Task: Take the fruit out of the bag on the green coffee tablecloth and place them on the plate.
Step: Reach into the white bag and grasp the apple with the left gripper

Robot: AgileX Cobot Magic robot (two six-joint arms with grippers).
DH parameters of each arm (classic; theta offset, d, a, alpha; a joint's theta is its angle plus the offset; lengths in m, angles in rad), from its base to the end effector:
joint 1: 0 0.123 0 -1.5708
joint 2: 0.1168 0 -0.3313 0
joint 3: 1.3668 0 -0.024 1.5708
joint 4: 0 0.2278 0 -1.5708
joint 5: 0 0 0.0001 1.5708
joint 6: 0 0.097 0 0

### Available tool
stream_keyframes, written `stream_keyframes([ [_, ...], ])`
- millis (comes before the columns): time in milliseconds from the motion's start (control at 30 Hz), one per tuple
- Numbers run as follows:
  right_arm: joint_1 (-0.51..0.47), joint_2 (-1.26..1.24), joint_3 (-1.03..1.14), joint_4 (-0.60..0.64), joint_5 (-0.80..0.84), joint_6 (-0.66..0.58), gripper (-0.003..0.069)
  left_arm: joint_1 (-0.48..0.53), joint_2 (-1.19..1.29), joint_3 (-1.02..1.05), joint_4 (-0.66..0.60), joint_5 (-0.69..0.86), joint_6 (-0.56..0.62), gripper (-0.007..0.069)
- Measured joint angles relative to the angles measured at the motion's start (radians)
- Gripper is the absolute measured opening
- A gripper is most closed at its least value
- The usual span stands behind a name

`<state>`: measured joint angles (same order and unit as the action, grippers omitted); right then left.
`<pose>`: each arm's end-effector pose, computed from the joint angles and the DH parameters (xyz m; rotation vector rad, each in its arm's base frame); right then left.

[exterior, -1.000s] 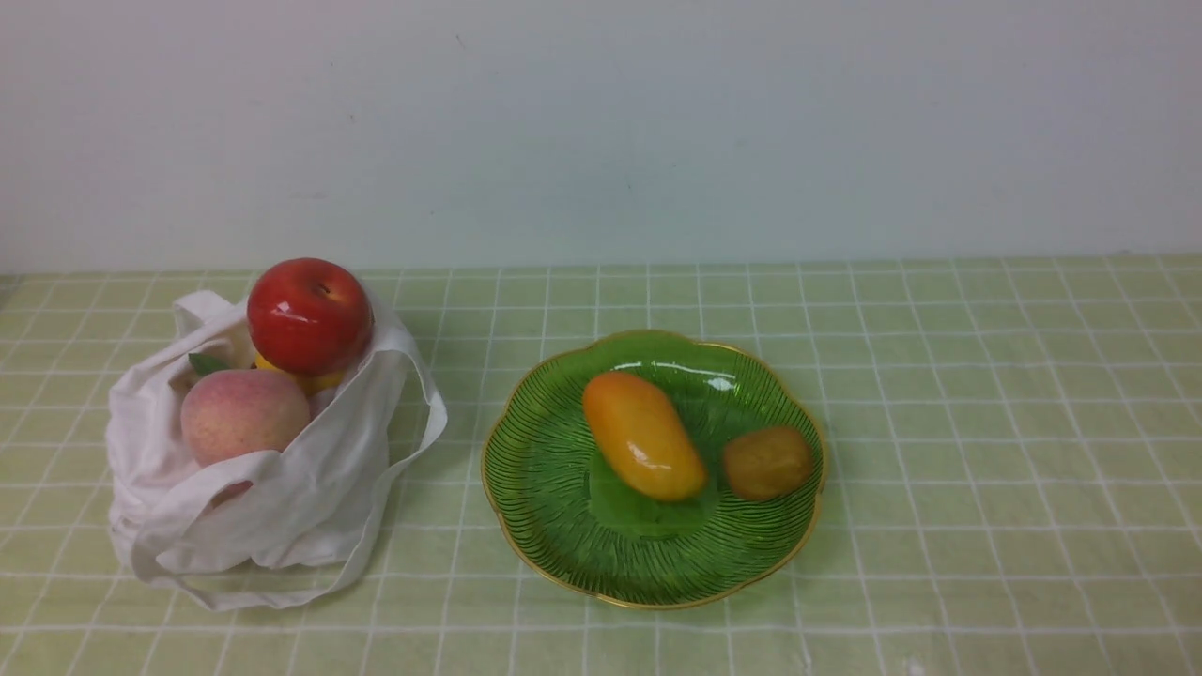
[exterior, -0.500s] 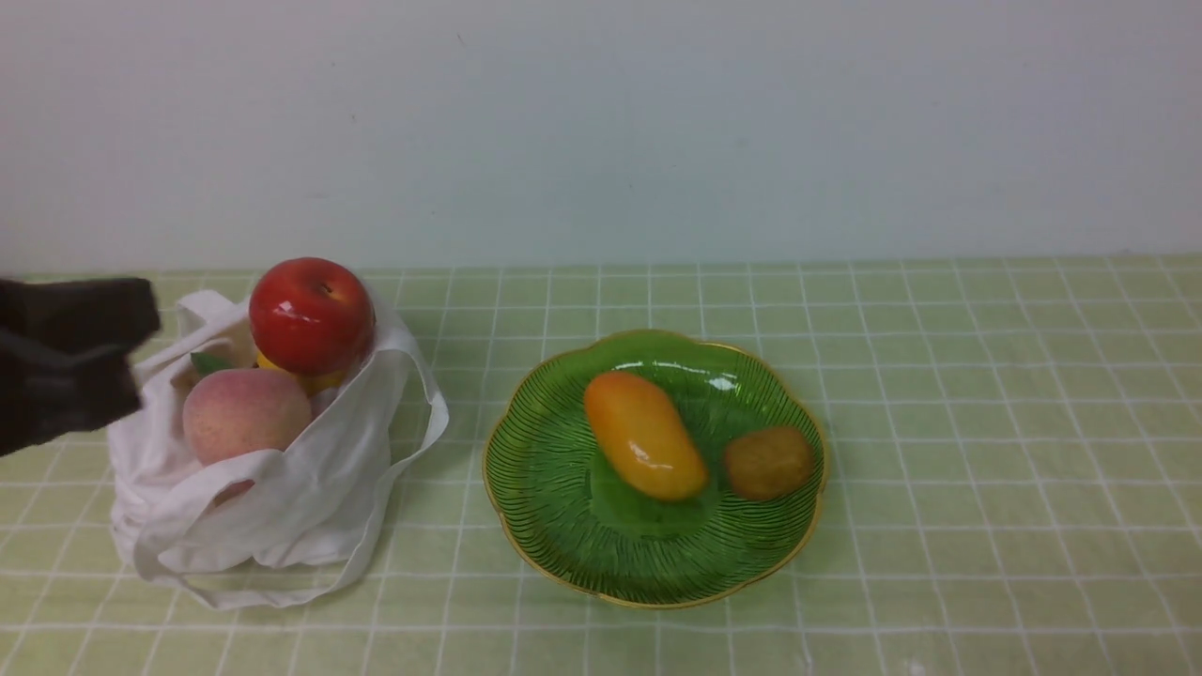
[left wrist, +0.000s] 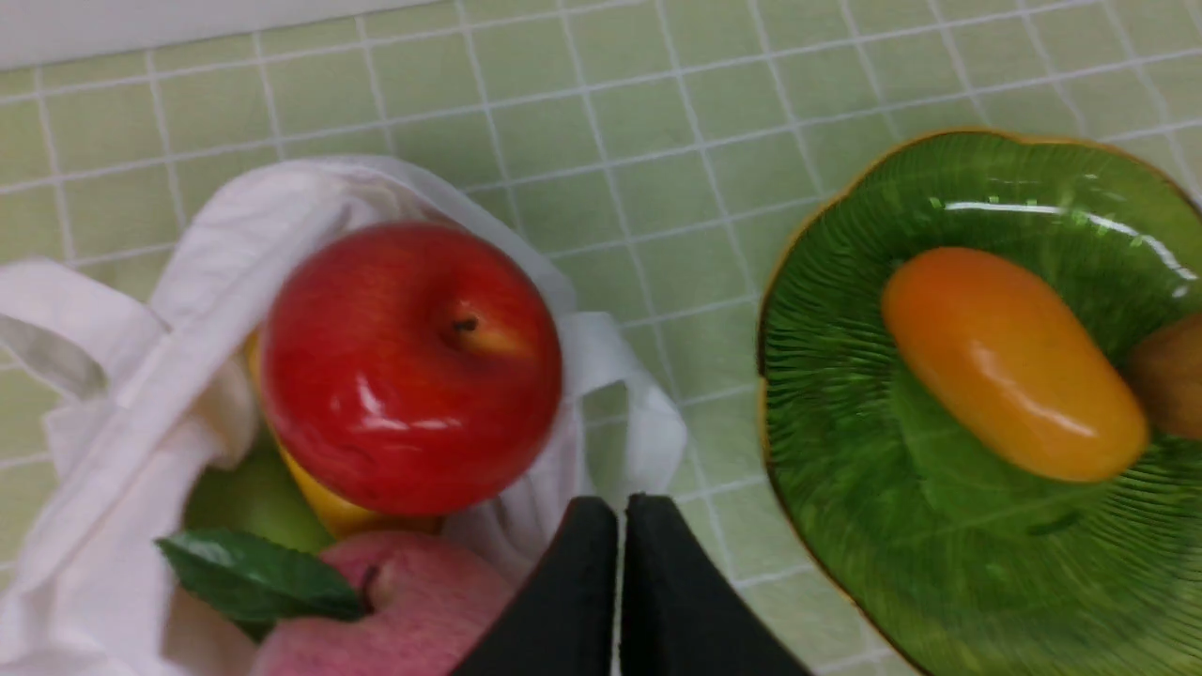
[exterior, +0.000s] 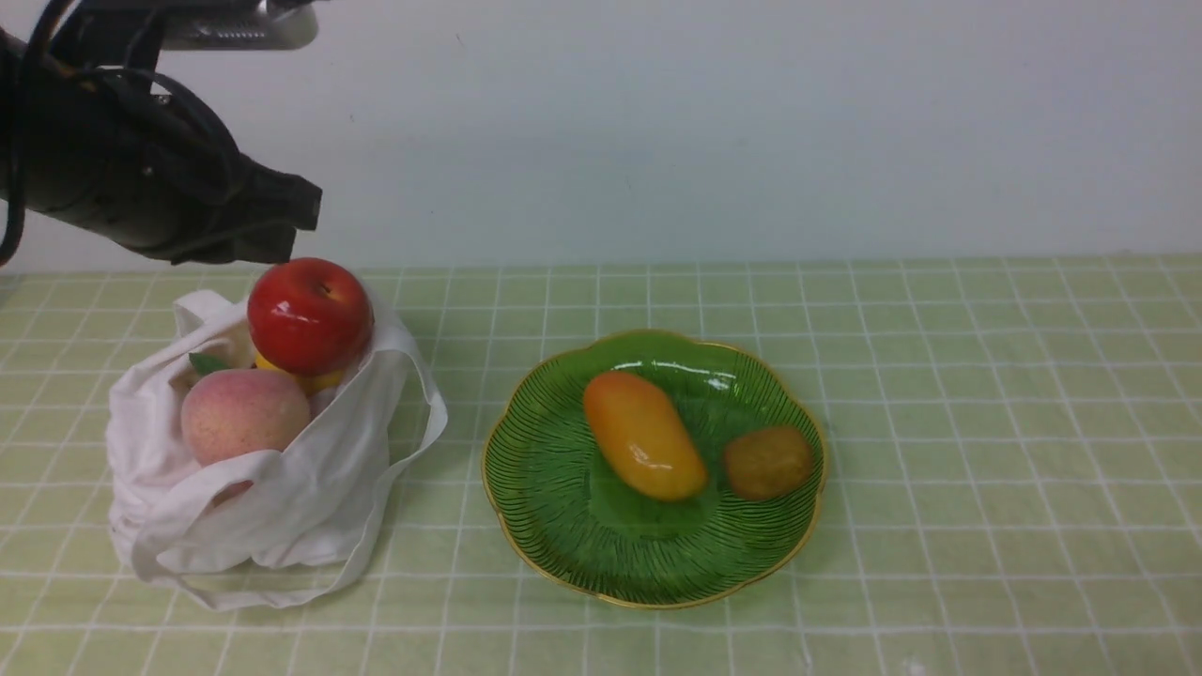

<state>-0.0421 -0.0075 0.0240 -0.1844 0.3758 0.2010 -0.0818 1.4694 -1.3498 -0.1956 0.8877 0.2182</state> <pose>-0.0116 -0.0061 0.1705 0.1131 1.8666 -0.0719 0.2901 -0.0385 0.3951 0.2810 2.4598 -0.1825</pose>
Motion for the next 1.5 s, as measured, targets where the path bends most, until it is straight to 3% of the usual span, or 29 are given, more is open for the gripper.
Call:
stream_keyframes([
  [200,0.000,0.000,0.000,0.000,0.000,0.000,-0.0015,0.000,0.061,-0.009,0.120,-0.062,-0.007,-0.0003],
  [300,0.000,0.000,0.000,0.000,0.000,0.000,-0.0015,0.000,0.094,-0.009,0.140,-0.111,-0.018,0.0043],
  [433,0.000,0.000,0.000,0.000,0.000,0.000,-0.0015,0.000,0.119,-0.009,0.146,-0.185,-0.064,0.0170],
  [567,0.000,0.000,0.000,0.000,0.000,0.000,-0.0015,0.000,0.156,-0.010,0.149,-0.244,-0.107,0.0370],
  [633,0.000,0.000,0.000,0.000,0.000,0.000,-0.0015,0.000,0.185,-0.010,0.149,-0.261,-0.138,0.0514],
  [667,0.000,0.000,0.000,0.000,0.000,0.000,-0.0015,0.000,0.187,-0.010,0.149,-0.261,-0.141,0.0524],
  [700,0.000,0.000,0.000,0.000,0.000,0.000,-0.0015,0.000,0.207,-0.010,0.152,-0.265,-0.152,0.0614],
  [800,0.000,0.000,0.000,0.000,0.000,0.000,-0.0015,-0.001,0.238,-0.010,0.171,-0.266,-0.159,0.0672],
  [1167,0.000,0.000,0.000,0.000,0.000,0.000,-0.0015,-0.001,0.295,-0.012,0.213,-0.233,-0.196,0.0674],
  [1367,0.000,0.000,0.000,0.000,0.000,0.000,-0.0015,-0.002,0.315,-0.019,0.196,-0.157,-0.199,0.0547],
  [1500,0.000,0.000,0.000,0.000,0.000,0.000,-0.0015,-0.002,0.316,-0.019,0.188,-0.139,-0.199,0.0548],
])
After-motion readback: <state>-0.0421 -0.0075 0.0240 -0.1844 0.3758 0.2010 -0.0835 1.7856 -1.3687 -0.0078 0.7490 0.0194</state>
